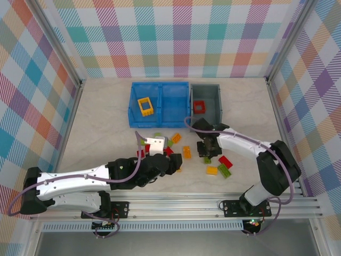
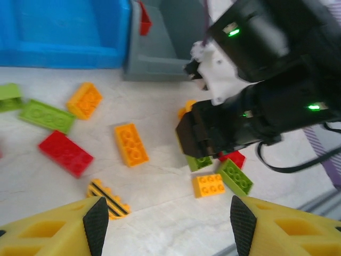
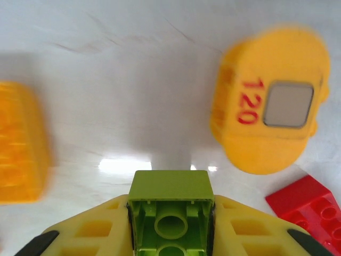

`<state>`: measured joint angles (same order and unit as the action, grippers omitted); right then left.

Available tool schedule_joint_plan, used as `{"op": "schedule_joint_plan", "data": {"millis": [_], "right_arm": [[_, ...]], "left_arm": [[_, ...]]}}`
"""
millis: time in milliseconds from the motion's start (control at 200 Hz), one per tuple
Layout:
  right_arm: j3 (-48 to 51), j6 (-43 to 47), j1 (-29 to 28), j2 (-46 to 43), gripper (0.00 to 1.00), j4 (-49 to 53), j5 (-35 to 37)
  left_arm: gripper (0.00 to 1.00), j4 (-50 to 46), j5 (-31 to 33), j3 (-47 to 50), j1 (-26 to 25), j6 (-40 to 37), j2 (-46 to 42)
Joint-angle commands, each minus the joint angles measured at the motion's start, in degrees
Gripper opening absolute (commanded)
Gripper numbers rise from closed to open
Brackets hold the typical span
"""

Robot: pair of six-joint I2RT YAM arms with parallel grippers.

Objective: Sort the legos into containers by color

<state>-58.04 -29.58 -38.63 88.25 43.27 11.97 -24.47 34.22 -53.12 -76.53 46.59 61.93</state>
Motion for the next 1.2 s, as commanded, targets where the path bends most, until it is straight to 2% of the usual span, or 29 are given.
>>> {"op": "schedule_joint_plan", "data": {"millis": [0,105,205,385,635,890,1055,1195], "right_arm": [[-9.3,-1.24,-1.53,-1.39,0.25,0.75,0.01],[-18.99,-0.8,-1.54,5.4,0.25,-0.81,-1.76],[-28.9,-0.08,-1.46,14.18,0.24,-1.9,-0.9],[-45.24,0.14,-0.36,28.72,0.23,-2.35,0.61],[-62.06,-0.53,1.62,43.09,0.23,2.89,0.65],[-71.31,-1.42,2.42,50.32,0.26,7.82,-0.98],[-73.41,-1.14,2.26,49.97,0.49,9.61,-0.7],[-72.91,0.3,1.34,44.9,0.52,8.6,0.92]], "left_arm": [[0.64,-10.58,9.58,-5.33,-0.81,1.61,-2.73],[0.66,-14.2,14.71,-6.85,-0.74,1.34,-3.66],[0.66,-15.29,16.71,-7.43,-0.26,0.41,-4.27],[0.66,-16.35,16.08,-7.09,1.33,0.55,-5.4],[0.66,-17.63,15.0,-6.01,1.6,1.46,-6.02],[0.66,-18.03,13.68,-4.96,1.67,2.32,-6.54],[0.66,-18.45,13.58,-4.82,1.65,2.77,-6.96],[0.66,-20.15,13.67,-4.94,1.67,3.83,-7.42]]}}
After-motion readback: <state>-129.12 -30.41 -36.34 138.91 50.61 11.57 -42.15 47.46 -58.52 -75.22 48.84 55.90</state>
